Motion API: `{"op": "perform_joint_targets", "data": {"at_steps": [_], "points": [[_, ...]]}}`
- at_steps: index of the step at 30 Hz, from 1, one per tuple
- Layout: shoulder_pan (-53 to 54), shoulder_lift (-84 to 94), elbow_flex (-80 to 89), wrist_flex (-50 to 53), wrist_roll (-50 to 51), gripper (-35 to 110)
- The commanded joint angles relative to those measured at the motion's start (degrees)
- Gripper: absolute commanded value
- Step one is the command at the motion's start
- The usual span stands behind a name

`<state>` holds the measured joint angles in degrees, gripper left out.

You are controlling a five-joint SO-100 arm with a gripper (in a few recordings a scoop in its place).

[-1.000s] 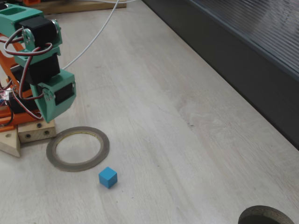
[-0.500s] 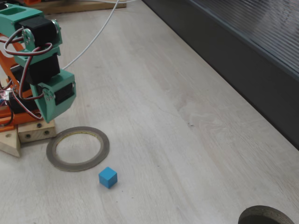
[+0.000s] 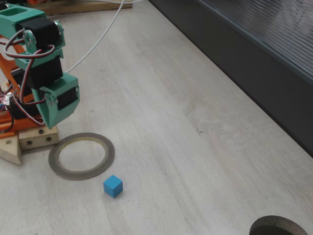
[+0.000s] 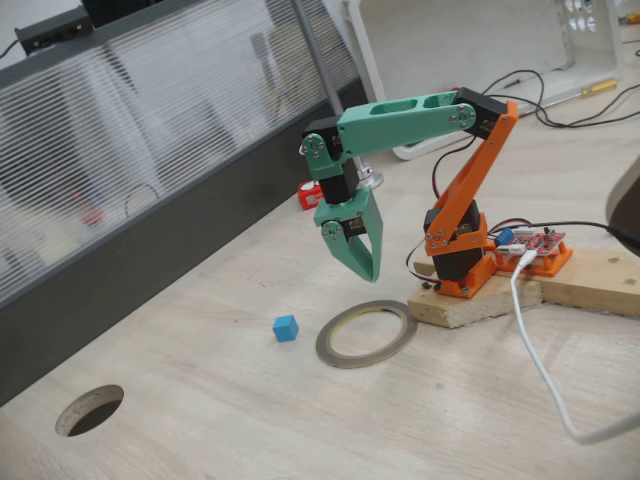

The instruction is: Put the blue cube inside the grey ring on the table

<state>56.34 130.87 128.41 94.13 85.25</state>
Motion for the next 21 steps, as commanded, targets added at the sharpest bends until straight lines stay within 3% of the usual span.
{"op": "perform_joint_targets", "data": {"at_steps": [1, 21], "points": [[0.18, 1.14, -0.18, 0.79, 0.09, 0], [0.7, 1.05, -0.97, 0.35, 0.18, 0]]}}
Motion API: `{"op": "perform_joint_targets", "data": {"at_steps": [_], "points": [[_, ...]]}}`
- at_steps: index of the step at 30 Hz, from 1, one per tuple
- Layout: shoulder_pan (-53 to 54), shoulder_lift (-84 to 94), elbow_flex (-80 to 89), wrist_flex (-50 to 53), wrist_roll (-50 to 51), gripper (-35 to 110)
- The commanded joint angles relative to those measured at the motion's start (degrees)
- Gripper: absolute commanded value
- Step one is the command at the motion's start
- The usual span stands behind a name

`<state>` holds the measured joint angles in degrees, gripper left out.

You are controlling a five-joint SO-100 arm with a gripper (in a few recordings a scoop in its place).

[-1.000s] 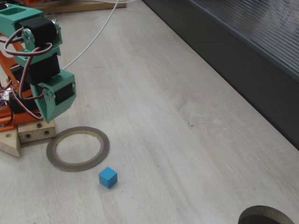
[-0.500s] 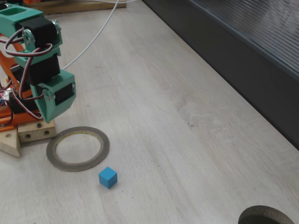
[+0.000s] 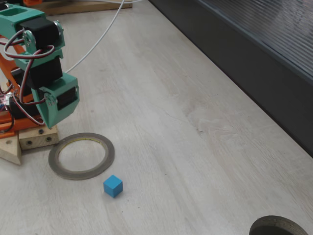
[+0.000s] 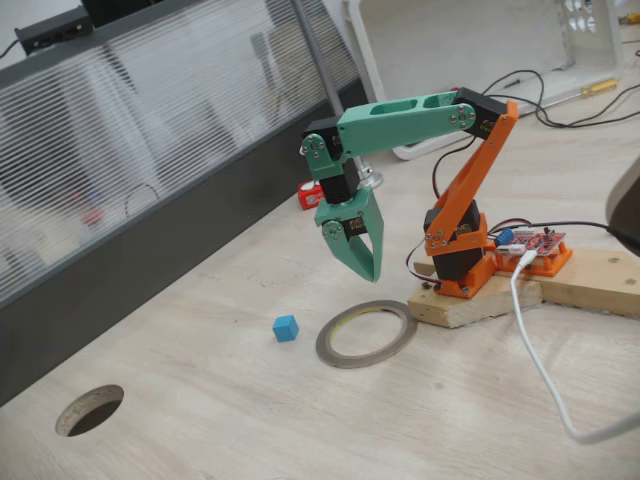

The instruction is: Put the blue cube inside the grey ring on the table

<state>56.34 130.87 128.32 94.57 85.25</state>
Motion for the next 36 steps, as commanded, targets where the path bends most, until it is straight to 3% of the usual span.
{"op": "perform_joint_targets", "data": {"at_steps": [1, 7, 36], "points": [[0.7, 1.05, -0.88, -0.09, 0.35, 0], [0.79, -8.88, -2.37, -0.09, 0.35, 0], [0.88, -49.04, -44.3, -0.35, 0.53, 0]]}}
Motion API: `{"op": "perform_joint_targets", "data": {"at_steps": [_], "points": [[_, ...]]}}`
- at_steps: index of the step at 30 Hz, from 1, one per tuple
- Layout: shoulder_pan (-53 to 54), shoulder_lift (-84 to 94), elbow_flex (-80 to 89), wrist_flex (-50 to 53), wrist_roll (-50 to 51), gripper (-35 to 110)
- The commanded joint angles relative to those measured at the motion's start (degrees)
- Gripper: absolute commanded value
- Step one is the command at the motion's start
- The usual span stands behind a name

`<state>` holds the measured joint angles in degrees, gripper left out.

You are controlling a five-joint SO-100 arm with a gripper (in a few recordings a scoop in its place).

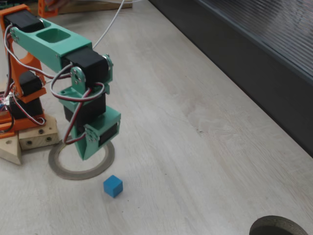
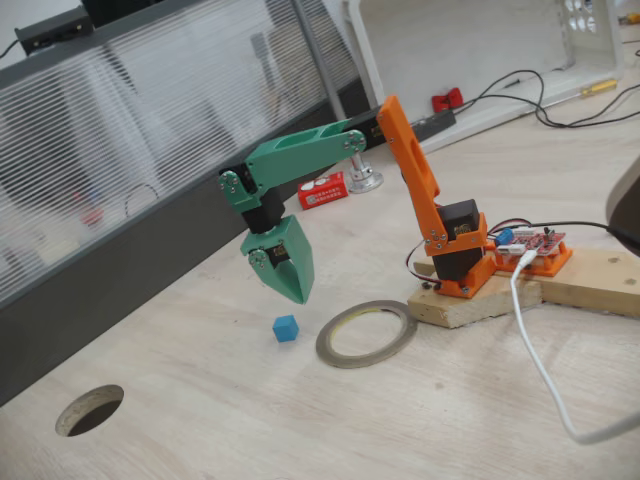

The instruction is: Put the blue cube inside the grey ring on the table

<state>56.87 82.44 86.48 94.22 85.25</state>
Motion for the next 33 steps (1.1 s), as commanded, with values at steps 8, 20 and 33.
{"op": "perform_joint_targets", "data": {"at_steps": [8, 20, 33], "points": [[0.35, -4.75, -2.9, -10.46, 0.53, 0], [6.5, -4.83, -2.72, -16.08, 0.62, 0], [6.15, -4.75, -2.29, -16.35, 0.53, 0]]}}
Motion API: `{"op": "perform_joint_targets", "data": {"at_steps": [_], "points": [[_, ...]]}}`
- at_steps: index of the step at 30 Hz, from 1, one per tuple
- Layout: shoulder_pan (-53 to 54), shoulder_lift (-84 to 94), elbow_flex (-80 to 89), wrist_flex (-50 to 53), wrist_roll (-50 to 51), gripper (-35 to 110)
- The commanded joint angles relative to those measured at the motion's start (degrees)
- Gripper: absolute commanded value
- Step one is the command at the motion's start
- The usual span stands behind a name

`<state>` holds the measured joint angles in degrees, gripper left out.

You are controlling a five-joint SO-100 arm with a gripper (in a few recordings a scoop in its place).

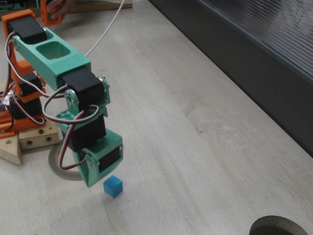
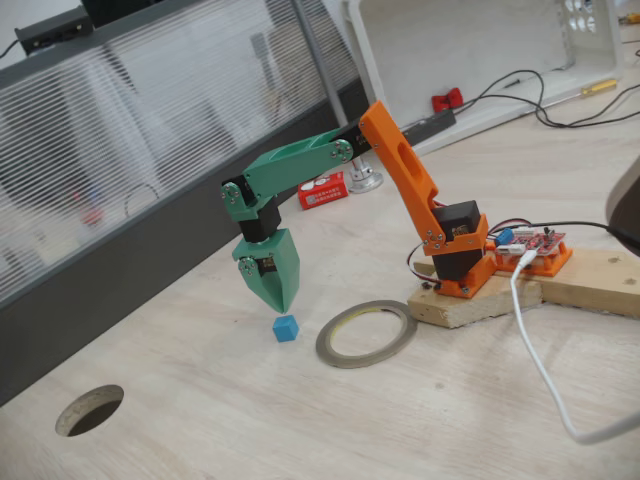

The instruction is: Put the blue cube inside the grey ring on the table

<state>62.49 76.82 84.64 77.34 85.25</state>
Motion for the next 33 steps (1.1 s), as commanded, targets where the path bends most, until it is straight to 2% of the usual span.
{"op": "perform_joint_targets", "data": {"at_steps": [1, 26, 33], "points": [[0.53, 0.88, -0.44, 0.88, 0.53, 0], [0.35, 1.67, -0.79, 1.05, 0.09, 0], [0.35, 1.76, -0.26, 1.32, 0.0, 16]]}}
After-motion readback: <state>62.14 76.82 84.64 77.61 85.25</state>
